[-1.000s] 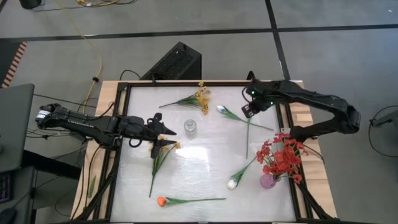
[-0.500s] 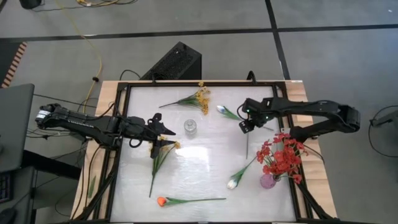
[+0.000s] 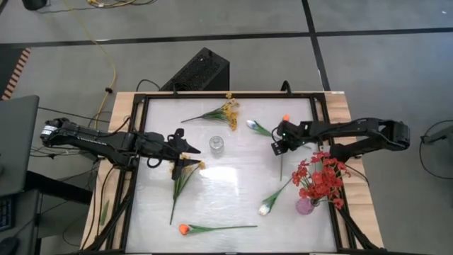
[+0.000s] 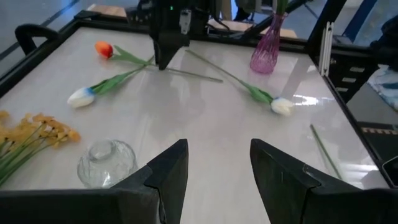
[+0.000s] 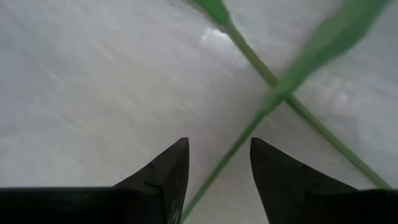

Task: Sort flowers into vase by color
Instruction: Put the top orange flower into the pink vase

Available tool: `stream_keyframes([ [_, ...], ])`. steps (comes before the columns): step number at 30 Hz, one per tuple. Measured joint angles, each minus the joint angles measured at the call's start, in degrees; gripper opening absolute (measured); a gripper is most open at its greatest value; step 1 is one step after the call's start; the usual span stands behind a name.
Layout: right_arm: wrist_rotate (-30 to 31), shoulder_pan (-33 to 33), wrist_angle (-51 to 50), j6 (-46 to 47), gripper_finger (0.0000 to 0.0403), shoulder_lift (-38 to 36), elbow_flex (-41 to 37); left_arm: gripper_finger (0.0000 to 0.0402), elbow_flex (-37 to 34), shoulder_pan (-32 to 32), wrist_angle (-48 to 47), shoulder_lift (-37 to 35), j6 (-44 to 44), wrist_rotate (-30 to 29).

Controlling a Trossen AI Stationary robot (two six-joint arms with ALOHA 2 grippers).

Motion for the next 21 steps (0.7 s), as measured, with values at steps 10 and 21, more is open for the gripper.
stream_keyframes([
  [10,6.6,2.3,0.6,2.2,0.0103,5.3,-1.3,0.0162,0.0,0.0,0.8,0.0,-2.1,0.0],
  [21,7.3,3.2,-8.0,-4.3,0.0020,-2.4,8.1,0.0162,0.0,0.0,0.9,0.0,-2.5,0.0],
])
